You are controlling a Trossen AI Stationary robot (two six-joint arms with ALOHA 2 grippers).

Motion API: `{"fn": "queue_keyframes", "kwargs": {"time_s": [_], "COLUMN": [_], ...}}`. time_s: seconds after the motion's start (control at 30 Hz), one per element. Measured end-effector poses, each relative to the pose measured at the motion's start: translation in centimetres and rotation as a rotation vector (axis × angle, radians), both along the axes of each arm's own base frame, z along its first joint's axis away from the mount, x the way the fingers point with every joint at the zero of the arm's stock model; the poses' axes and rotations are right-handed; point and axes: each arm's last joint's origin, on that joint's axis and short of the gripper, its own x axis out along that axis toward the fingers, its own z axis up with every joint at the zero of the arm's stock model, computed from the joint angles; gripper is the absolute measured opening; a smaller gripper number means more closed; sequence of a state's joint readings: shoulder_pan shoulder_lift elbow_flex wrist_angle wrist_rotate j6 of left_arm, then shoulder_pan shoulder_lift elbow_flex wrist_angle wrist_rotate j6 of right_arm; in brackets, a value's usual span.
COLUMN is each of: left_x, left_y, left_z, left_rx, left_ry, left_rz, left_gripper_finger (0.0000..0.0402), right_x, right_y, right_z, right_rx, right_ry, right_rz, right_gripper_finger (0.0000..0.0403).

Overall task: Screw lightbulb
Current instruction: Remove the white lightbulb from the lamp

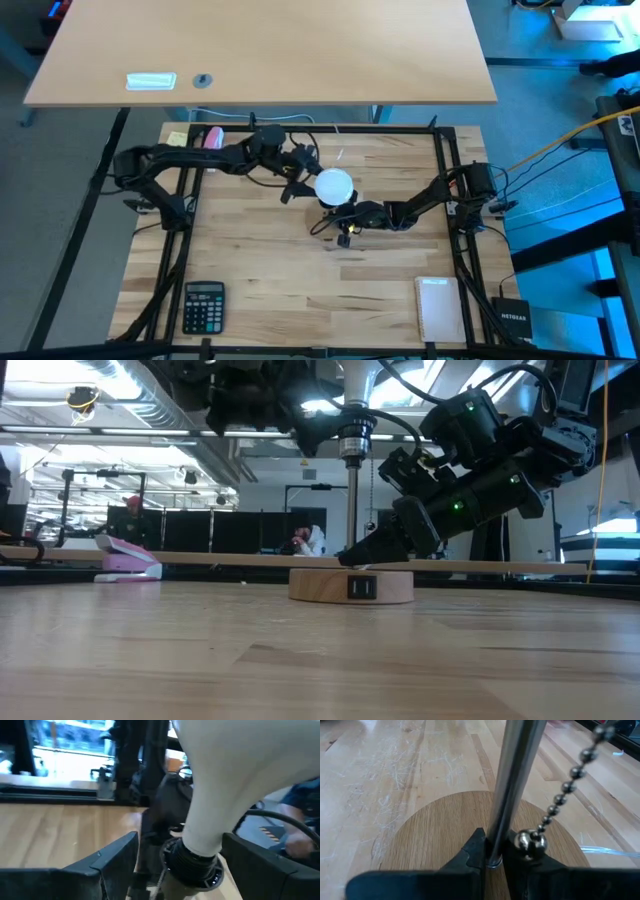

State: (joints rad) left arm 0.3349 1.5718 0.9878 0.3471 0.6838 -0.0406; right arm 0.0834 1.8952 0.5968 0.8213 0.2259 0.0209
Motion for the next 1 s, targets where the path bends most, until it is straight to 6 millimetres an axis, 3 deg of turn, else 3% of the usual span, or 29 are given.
{"fn": "queue_keyframes", "kwargs": {"time_s": [0.2, 0.77, 1.0], "left_x": [1.2, 1.9, 2.1], "left_y": [-0.3, -2.5, -3.0], "left_z": [-1.1, -0.1, -0.2], "left_rx": [-0.039, -0.032, -0.003], "left_ry": [-0.042, -0.128, -0.124], "left_rz": [-0.089, -0.145, -0.083], "left_gripper_finger": [0.0279, 0.0275, 0.0204], "right_x": [0.0, 0.0, 0.0], "right_y": [0.0, 0.0, 0.0], "right_z": [0.0, 0.0, 0.0], "right_rx": [0.000, 0.000, -0.001], "right_ry": [0.000, 0.001, 0.001], "right_rz": [0.009, 0.009, 0.007], "right_gripper_finger": [0.0043, 0.0043, 0.0043]}}
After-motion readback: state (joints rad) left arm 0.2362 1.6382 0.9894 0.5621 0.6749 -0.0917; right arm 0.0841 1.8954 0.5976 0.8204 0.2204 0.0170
